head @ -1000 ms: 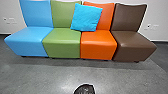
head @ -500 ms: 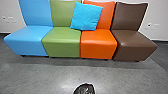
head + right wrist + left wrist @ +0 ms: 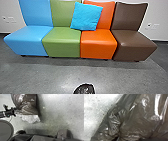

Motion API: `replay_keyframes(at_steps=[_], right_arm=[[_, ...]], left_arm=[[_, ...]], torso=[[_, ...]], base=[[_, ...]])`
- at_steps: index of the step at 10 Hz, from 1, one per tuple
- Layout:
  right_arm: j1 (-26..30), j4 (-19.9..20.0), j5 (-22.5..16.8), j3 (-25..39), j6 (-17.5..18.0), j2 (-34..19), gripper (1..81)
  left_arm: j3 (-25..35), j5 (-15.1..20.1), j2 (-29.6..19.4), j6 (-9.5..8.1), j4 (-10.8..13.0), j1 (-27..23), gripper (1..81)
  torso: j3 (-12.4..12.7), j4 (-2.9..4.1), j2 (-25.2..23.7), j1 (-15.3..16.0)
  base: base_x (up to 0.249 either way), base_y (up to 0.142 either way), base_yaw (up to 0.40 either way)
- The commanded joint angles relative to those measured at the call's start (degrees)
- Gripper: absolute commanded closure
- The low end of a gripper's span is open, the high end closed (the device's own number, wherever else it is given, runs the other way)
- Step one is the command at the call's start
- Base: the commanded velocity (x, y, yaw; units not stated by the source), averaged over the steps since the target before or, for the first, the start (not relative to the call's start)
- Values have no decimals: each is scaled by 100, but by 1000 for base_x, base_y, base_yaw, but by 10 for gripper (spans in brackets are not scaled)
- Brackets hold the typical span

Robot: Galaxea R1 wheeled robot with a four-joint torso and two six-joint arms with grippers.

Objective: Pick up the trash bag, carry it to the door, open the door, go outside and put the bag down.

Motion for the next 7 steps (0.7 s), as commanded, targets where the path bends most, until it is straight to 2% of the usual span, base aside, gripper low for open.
replay_keyframes(at_steps=[1, 3, 4, 5, 6, 7], right_arm=[[405, 135, -401, 143, 22, -284, 10], [405, 135, -401, 134, 22, -284, 10], [405, 135, -401, 134, 22, -284, 10], [405, 135, -401, 134, 22, -284, 10], [405, 135, -401, 134, 22, -284, 10], [405, 135, -401, 134, 22, -284, 10]], left_arm=[[39, 408, 29, 3, -46, -429, 10], [39, 408, 29, 3, -46, -429, 10], [39, 408, 29, 3, -46, -429, 10], [39, 408, 29, 11, -37, -429, 10], [39, 400, 29, 29, -37, -428, 10], [39, 408, 29, 47, -37, -420, 10]], torso=[[0, 0, -573, 369], [0, 0, -761, 487], [0, 0, -384, 238], [-189, 0, -551, 336], [-499, 0, -606, 365], [-54, 0, -651, 387]], base=[[0, 0, 0], [0, 0, 0], [0, 0, 0], [0, 0, 0], [0, 0, 0], [0, 0, 0]])
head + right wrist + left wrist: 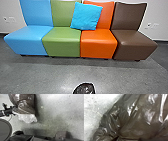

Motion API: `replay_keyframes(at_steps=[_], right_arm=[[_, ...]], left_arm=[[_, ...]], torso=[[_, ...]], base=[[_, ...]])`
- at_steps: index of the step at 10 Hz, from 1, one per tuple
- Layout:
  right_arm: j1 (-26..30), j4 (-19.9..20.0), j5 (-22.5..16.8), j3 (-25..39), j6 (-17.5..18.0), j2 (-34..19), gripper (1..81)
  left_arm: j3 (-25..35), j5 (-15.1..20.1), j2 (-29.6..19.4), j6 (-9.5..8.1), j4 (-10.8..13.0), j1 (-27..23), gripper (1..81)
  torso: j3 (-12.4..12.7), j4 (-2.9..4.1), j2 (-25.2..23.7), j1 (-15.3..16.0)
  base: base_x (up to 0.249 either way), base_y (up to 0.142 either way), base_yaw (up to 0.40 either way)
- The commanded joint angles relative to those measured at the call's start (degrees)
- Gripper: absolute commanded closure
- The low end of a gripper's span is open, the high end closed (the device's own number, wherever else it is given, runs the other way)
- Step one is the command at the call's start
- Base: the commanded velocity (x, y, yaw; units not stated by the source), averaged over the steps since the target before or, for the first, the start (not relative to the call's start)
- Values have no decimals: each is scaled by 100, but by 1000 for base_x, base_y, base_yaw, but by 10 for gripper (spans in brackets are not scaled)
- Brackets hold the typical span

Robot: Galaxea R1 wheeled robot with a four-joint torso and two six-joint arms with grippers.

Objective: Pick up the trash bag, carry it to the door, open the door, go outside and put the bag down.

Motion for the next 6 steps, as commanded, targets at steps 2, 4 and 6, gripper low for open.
replay_keyframes(at_steps=[2, 4, 6], right_arm=[[640, 135, -398, -46, 28, -260, 10], [860, 170, -654, -286, 72, -4, 10], [940, 170, -707, -523, 81, 269, 10]], left_arm=[[34, 359, 36, 36, 6, -348, 10], [34, 359, 36, 27, 6, -348, 10], [34, 359, 27, 27, 6, -348, 10]], torso=[[-83, 0, -15, 13], [-133, 0, -22, 17], [-129, 0, -22, 17]], base=[[0, 0, 0], [0, 0, 0], [0, 0, 0]])
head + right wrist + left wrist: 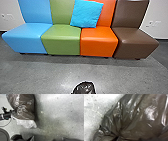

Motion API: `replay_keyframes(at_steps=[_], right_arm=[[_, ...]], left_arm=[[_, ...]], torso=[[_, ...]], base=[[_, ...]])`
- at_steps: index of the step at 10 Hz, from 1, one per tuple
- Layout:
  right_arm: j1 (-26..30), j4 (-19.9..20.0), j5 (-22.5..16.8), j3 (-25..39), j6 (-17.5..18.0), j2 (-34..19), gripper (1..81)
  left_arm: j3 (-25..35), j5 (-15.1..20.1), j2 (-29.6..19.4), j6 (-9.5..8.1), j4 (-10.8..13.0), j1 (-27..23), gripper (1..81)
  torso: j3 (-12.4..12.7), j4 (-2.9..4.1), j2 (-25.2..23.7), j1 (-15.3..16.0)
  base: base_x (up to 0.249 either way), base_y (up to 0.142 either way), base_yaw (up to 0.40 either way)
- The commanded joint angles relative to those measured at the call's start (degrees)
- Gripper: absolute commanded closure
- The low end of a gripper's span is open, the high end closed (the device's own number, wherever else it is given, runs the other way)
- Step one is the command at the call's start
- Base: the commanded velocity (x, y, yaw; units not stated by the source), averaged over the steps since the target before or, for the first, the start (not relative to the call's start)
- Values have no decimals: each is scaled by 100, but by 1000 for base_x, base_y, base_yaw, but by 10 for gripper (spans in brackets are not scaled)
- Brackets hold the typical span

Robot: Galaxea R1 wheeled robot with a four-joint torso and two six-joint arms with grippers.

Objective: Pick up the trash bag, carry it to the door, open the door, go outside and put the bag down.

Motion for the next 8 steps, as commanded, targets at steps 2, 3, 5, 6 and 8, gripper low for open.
replay_keyframes(at_steps=[2, 3, 5, 6, 8], right_arm=[[524, 175, -504, -172, 40, -52, 10], [568, 184, -513, -146, 74, -78, 10], [691, 201, -670, -128, 277, -174, 10], [788, 210, -724, -102, 303, -227, 10], [999, 377, -724, 127, 338, -473, 10]], left_arm=[[28, 378, 29, 21, 52, -293, 10], [28, 386, 21, 21, 43, -293, 10], [28, 386, 21, 21, 52, -293, 10], [28, 386, 21, 21, 52, -293, 10], [46, 386, 12, 21, 43, -293, 10]], torso=[[0, 0, 0, 0], [0, 0, 0, 0], [0, 0, 0, 0], [0, 0, 0, 0], [-2, 0, 0, 0]], base=[[0, 0, 0], [0, 0, 0], [0, 0, 0], [0, 0, 0], [0, 0, 0]])
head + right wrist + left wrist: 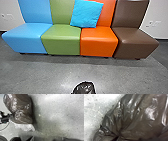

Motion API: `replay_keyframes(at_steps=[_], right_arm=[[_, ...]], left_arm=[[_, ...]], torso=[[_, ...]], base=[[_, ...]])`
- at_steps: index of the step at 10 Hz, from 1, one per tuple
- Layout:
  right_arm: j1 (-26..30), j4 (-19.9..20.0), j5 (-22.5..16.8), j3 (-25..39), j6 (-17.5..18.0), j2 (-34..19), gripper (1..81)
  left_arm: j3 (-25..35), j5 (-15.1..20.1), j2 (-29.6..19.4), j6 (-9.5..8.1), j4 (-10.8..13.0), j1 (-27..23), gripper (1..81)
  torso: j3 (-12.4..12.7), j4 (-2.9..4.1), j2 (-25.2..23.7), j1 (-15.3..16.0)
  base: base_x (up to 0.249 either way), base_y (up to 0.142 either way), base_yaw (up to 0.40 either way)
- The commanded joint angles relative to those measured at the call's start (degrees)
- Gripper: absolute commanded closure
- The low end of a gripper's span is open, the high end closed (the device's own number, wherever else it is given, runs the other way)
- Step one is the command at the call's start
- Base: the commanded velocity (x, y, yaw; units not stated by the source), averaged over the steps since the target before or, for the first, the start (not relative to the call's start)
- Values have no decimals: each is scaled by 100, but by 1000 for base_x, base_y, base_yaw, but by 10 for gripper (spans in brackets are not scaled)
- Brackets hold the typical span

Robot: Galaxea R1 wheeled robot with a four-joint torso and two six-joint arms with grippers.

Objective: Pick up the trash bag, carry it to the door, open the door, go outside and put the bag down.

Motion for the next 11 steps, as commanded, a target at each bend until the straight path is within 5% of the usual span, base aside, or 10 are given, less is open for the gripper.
replay_keyframes(at_steps=[1, 6, 7, 11], right_arm=[[686, 351, -386, 414, 37, -567, 10], [714, 368, -386, 651, 37, -778, 10], [713, 368, -386, 651, 37, -778, 10], [704, 368, -386, 660, 37, -778, 10]], left_arm=[[37, 408, 13, 21, 52, -307, 10], [46, 400, 13, 39, 52, -298, 10], [46, 400, 13, 47, 52, -298, 811], [46, 408, 13, 135, 52, -289, 811]], torso=[[0, 0, 0, 0], [0, 0, 0, 0], [0, 0, 0, 0], [0, 0, 0, 2]], base=[[0, 0, 0], [0, 0, 0], [0, 0, 0], [0, 0, 0]])
